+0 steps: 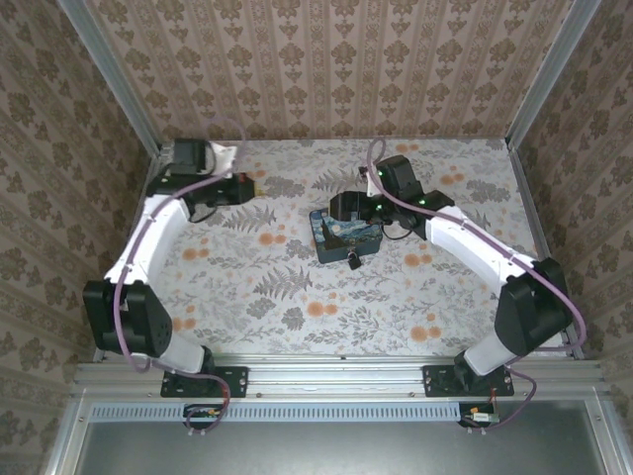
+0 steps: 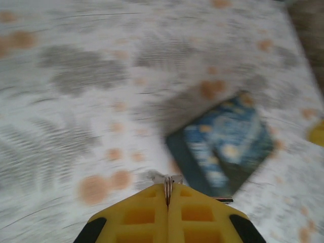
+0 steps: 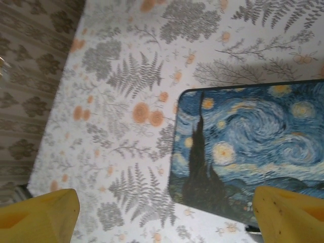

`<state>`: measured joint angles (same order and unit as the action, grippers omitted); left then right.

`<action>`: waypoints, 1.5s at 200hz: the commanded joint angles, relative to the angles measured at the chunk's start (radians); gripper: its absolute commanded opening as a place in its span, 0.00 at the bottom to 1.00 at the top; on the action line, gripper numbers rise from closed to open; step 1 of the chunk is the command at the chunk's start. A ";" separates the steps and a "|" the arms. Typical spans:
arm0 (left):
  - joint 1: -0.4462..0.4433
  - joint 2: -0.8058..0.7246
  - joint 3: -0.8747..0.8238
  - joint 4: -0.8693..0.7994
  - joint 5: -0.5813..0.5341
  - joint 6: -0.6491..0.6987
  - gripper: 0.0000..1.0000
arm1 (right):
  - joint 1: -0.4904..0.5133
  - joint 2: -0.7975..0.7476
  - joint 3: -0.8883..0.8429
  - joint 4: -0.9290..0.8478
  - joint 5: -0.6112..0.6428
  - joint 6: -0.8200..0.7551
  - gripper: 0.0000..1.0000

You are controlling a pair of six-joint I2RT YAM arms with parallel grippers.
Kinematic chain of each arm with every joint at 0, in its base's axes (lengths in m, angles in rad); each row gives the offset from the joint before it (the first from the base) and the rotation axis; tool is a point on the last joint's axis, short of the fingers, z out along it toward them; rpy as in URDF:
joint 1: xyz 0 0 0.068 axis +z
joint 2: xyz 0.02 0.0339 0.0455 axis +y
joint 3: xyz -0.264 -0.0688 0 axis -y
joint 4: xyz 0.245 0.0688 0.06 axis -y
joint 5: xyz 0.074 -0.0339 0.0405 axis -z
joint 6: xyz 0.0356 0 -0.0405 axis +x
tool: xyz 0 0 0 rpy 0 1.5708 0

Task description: Unlock a padlock with a key

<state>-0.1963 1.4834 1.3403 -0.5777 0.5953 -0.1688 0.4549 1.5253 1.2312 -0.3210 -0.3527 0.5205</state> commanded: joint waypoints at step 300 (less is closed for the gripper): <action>-0.370 0.076 -0.023 0.389 -0.190 -0.959 0.00 | 0.059 -0.037 -0.238 0.723 0.150 0.244 0.31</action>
<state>-0.5743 1.5959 1.2854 -0.1867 0.3927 -1.1152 0.5205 1.4826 0.9642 0.3721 -0.2111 0.7635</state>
